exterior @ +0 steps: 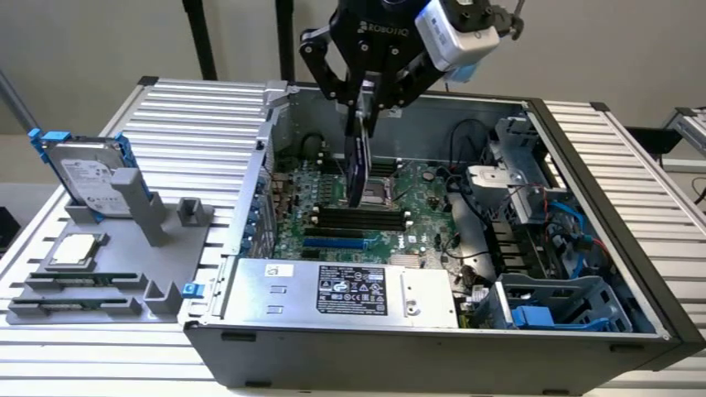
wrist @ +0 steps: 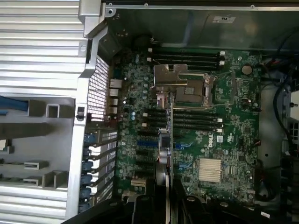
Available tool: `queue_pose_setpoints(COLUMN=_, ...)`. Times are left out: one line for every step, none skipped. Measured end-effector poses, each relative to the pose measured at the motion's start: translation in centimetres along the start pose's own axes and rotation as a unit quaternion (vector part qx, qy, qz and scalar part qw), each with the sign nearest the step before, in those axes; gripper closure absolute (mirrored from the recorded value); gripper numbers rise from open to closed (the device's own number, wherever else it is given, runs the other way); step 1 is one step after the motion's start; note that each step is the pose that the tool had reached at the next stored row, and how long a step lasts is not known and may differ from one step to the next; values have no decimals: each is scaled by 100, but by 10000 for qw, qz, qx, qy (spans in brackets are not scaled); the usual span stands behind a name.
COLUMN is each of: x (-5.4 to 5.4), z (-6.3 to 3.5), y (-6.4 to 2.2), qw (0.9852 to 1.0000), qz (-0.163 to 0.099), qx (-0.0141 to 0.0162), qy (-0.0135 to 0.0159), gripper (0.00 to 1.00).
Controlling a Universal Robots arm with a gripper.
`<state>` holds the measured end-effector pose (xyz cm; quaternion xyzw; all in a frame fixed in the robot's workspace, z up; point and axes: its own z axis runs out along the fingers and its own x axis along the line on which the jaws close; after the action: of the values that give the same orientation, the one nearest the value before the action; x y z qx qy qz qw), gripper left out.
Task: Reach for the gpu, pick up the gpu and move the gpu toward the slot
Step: 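Pick up the gpu and move the gpu toward the slot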
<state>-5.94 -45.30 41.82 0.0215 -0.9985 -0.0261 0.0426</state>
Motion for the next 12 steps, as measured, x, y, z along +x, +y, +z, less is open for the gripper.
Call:
queue_pose_setpoints(x=-36, z=13, y=27, qw=10000, qz=0, qx=0, qy=0, gripper=74)
queue_pose_setpoints(x=-68, z=24, y=54, qw=10000, qz=0, qx=0, qy=0, gripper=74)
queue_pose_setpoints(x=-99, z=33, y=78, qw=10000, qz=0, qx=0, qy=0, gripper=74)
queue_pose_setpoints(x=-125, z=40, y=98, qw=10000, qz=0, qx=-1, qy=-2, gripper=74)
queue_pose_setpoints(x=-150, z=44, y=113, qw=10000, qz=0, qx=0, qy=-4, gripper=74)
queue_pose_setpoints(x=-175, z=47, y=122, qw=10000, qz=0, qx=0, qy=-7, gripper=74)
queue_pose_setpoints(x=-200, z=49, y=128, qw=10000, qz=0, qx=0, qy=-12, gripper=74)
queue_pose_setpoints(x=-222, z=49, y=133, qw=10000, qz=1, qx=0, qy=-18, gripper=74)
queue_pose_setpoints(x=-240, z=50, y=137, qw=10000, qz=3, qx=0, qy=-25, gripper=74)
queue_pose_setpoints(x=-255, z=51, y=140, qw=10000, qz=8, qx=0, qy=-33, gripper=74)
queue_pose_setpoints(x=-269, z=52, y=142, qw=10000, qz=15, qx=0, qy=-41, gripper=74)
queue_pose_setpoints(x=-278, z=54, y=143, qw=10000, qz=26, qx=-1, qy=-49, gripper=74)
